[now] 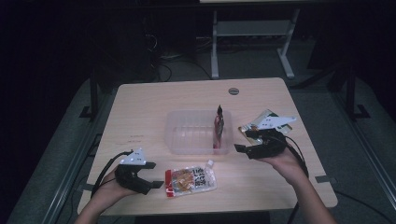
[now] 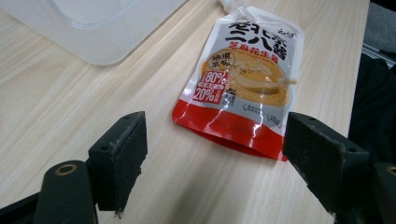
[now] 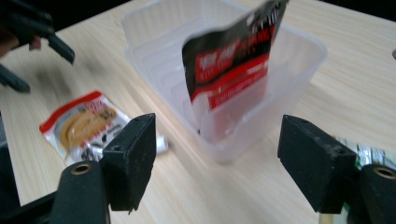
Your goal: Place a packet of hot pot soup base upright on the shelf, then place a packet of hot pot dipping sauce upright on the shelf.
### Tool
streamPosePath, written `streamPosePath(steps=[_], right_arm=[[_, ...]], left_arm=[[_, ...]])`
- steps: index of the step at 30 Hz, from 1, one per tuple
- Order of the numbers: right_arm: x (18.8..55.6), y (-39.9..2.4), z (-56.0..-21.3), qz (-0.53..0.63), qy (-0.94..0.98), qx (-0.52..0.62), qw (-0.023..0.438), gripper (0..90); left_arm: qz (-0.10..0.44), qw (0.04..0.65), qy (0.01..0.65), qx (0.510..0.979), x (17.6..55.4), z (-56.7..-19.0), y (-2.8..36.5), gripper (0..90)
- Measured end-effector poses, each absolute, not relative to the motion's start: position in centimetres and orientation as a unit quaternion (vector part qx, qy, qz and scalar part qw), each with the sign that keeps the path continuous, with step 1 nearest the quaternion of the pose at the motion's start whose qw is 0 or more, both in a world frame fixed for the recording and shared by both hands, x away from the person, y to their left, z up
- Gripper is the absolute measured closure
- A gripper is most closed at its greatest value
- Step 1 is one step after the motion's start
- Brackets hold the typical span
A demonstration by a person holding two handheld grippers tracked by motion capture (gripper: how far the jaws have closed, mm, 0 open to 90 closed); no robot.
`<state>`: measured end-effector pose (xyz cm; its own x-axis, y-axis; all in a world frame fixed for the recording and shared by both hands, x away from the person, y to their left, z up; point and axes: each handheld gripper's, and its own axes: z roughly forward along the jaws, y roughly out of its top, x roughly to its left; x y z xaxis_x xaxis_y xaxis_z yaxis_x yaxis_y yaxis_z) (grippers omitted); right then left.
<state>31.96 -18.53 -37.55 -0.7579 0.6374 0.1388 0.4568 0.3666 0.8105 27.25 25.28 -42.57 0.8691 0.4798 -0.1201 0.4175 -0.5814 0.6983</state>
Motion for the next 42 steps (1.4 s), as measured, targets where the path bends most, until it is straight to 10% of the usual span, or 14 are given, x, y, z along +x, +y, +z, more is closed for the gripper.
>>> streamPosePath(steps=[26, 32, 42], right_arm=[[27.3, -19.0, -42.6, 0.400, 0.858, 0.314, 0.067, 27.1], [27.3, -18.4, -42.9, 0.397, 0.864, 0.305, 0.058, 27.2], [27.4, -18.2, -43.1, 0.394, 0.868, 0.297, 0.055, 27.4]], left_arm=[[0.035, 0.372, 0.239, 0.896, 26.5, -43.2, 24.1, 23.4], [0.049, 0.378, 0.241, 0.892, 26.6, -42.9, 23.9, 39.1], [0.070, 0.359, 0.266, 0.892, 29.4, -42.9, 23.1, 89.4]])
